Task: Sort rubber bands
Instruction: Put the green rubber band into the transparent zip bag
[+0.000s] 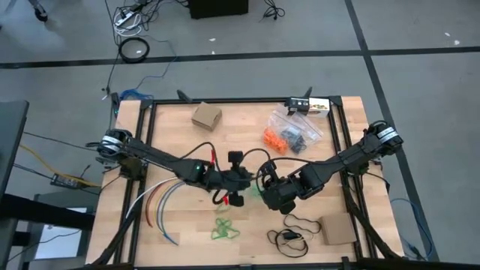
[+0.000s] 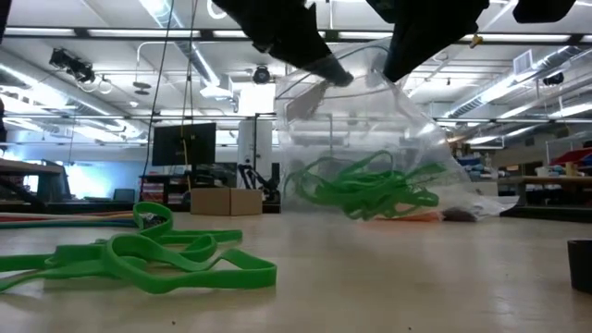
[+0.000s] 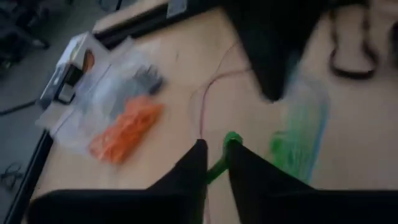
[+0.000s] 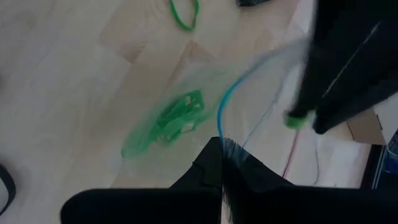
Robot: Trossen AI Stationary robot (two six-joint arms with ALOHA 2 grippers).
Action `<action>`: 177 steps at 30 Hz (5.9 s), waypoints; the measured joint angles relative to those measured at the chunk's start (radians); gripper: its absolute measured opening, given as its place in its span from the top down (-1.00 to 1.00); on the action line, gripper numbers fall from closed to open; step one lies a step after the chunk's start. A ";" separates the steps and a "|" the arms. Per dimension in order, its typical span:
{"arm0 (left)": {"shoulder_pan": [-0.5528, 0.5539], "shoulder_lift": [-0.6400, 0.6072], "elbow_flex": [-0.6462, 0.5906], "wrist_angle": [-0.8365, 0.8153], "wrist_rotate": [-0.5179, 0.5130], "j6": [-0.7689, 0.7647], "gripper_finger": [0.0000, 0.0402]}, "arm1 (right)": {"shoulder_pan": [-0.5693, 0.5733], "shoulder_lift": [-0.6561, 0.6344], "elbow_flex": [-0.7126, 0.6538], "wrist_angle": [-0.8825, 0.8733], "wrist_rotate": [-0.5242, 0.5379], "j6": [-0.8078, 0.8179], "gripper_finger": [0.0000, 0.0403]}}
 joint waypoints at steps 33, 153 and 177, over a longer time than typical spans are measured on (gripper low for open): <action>-0.042 -0.020 0.142 -0.550 -0.027 -0.301 -0.24 | -0.020 0.000 0.000 0.000 0.003 0.000 1.00; -0.138 -0.080 0.078 -0.289 -0.199 -0.181 -0.15 | -0.059 0.000 0.000 -0.005 -0.007 0.035 1.00; -0.266 -0.078 -0.400 0.109 0.295 -0.790 0.01 | -0.061 0.000 0.000 0.017 -0.006 0.035 1.00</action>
